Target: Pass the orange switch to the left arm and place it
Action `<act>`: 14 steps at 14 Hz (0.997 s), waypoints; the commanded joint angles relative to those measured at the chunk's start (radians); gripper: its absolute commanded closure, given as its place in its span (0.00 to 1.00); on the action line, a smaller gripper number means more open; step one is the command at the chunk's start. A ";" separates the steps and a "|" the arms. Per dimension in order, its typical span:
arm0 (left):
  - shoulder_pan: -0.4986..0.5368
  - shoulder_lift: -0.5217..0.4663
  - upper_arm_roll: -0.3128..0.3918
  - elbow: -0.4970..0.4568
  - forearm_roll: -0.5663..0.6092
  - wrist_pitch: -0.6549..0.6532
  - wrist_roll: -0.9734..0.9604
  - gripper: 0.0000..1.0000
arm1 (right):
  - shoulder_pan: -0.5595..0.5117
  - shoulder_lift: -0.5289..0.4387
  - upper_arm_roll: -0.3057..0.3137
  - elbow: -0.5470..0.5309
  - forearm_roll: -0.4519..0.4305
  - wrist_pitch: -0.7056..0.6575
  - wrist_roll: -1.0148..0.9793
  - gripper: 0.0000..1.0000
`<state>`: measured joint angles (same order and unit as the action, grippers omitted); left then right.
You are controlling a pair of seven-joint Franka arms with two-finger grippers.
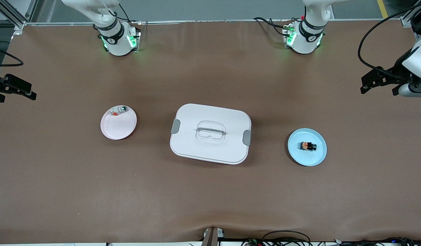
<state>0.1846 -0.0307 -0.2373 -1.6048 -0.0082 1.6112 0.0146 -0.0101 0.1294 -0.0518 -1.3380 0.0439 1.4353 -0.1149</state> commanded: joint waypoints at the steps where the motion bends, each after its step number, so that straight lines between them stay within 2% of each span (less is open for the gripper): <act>1: 0.001 0.000 -0.001 0.023 0.017 -0.022 -0.027 0.00 | -0.004 -0.010 0.013 0.002 0.001 -0.007 -0.009 0.00; 14: -0.013 -0.037 0.004 0.013 0.019 -0.071 -0.079 0.00 | 0.005 -0.042 0.013 -0.038 0.002 0.017 0.020 0.00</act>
<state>0.1826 -0.0410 -0.2378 -1.5925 -0.0080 1.5643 -0.0443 -0.0059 0.1219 -0.0423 -1.3453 0.0439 1.4406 -0.1038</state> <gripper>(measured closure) 0.000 0.000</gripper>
